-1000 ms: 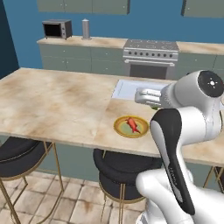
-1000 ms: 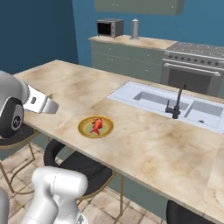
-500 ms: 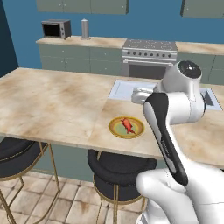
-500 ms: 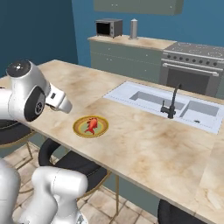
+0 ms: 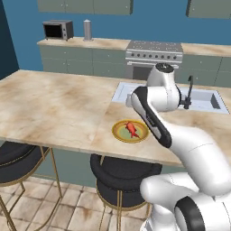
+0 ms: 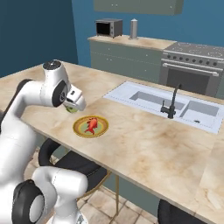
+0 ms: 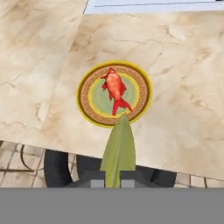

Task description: Take the lemon wedge from the fridge and place it on the plate with fish on the dining counter.

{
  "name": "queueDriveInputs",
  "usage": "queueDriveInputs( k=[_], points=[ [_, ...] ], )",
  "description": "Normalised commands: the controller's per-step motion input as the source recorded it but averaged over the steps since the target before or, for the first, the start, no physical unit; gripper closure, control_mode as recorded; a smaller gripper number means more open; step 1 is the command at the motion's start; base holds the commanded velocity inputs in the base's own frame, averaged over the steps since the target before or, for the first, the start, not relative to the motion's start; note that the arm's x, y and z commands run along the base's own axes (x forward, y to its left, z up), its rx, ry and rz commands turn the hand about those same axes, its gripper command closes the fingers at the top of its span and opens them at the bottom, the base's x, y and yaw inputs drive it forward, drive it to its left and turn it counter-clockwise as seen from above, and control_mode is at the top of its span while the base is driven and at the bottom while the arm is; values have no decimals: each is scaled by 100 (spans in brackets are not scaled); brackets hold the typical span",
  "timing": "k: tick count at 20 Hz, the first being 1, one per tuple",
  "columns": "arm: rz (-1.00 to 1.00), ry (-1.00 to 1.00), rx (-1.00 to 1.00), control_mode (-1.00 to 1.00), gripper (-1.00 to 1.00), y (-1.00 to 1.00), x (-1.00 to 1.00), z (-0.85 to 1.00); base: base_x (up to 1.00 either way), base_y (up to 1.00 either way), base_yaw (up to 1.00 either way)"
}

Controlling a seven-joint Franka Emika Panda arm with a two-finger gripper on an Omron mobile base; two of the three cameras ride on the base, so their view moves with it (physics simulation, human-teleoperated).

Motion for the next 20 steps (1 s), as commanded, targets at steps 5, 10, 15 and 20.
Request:
queueDriveInputs(
  k=[5,10,15,20],
  points=[
    [0,-9,0,-100,100,30,100,-99,0,0,0],
    [1,-1,0,-100,100,25,96,-69,0,0,0],
    [4,0,0,-100,100,0,68,-43,0,0,0],
    [1,11,0,-100,100,-2,51,-15,0,0,0]
  ],
)
